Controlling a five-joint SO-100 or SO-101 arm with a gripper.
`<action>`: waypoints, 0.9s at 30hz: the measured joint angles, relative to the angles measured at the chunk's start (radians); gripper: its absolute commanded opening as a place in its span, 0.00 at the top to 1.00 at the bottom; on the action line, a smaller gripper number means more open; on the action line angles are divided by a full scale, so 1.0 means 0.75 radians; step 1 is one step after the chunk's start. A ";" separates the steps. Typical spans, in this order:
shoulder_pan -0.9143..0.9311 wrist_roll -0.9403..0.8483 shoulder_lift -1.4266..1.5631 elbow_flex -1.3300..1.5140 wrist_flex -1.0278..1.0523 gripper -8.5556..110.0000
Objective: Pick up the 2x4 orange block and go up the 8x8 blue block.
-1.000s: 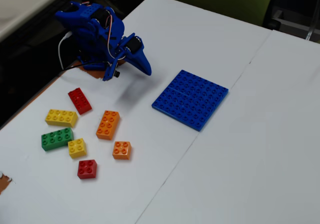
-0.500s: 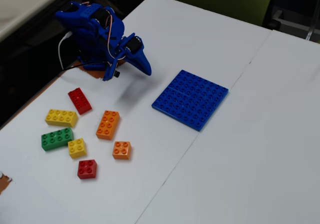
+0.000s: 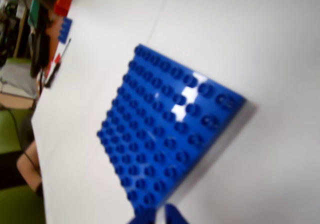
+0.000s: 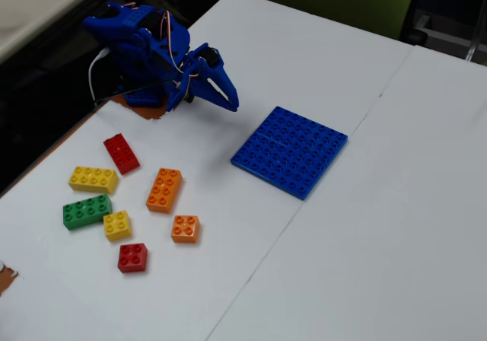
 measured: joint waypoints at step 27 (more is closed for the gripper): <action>0.577 -1.186 -1.532 -1.432 0.663 0.72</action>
